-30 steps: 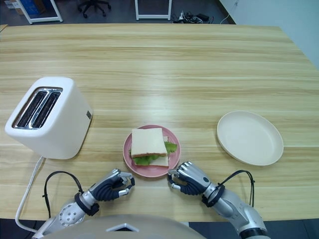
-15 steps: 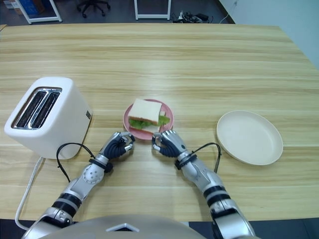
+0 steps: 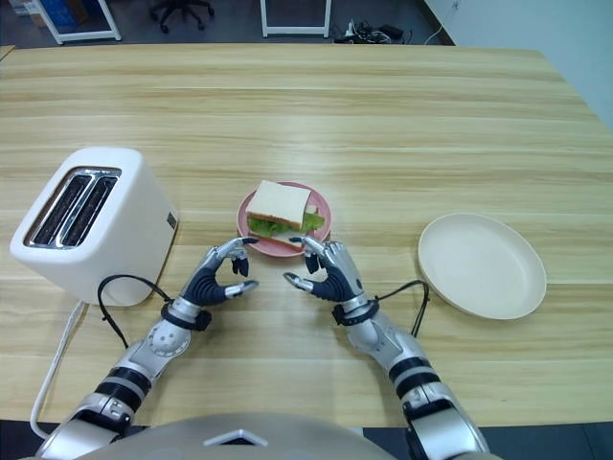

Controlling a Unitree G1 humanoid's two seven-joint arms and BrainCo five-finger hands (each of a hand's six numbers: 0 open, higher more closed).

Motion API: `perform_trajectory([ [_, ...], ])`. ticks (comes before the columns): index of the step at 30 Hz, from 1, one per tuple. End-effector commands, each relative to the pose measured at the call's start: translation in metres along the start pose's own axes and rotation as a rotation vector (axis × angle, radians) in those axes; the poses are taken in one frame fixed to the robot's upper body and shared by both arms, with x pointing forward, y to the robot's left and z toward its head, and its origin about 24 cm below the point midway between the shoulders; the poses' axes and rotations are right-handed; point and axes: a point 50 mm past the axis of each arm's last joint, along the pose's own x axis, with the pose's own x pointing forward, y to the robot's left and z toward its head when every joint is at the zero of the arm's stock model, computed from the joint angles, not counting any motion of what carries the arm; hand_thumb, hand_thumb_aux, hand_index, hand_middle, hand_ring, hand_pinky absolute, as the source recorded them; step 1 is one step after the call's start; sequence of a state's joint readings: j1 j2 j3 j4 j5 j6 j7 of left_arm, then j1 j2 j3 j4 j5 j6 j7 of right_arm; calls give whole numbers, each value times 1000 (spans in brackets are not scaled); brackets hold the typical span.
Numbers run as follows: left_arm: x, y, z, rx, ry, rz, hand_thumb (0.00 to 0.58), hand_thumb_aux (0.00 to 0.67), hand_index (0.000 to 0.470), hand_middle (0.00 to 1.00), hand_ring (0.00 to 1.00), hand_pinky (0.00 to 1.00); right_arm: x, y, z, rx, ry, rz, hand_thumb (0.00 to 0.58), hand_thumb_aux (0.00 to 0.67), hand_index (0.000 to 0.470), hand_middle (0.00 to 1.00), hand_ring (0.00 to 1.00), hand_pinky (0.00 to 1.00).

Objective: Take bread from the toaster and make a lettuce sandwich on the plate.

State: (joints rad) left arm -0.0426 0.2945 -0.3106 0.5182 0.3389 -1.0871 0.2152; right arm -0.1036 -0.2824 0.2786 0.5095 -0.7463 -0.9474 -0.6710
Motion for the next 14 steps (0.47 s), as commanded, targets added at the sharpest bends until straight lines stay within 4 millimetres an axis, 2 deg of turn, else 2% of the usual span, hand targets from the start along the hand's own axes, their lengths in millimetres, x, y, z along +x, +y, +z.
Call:
perform_trajectory([
  [1,-21,-21,17,-160,-46,121,0,0,0,0,0,0,2,-18,15,-1,-70,-180,0,0,0,0,0,0],
  [4,-17,-7,21,-161,-75,308,0,0,0,0,0,0,7,-24,15,1,-71,-276,0,0,0,0,0,0],
  [7,-14,7,16,-124,-48,451,0,0,0,0,0,0,7,-28,12,6,-39,-337,0,0,0,0,0,0],
  [14,-16,7,7,-61,38,497,0,0,0,0,0,0,9,-24,4,75,25,-378,0,0,0,0,0,0],
])
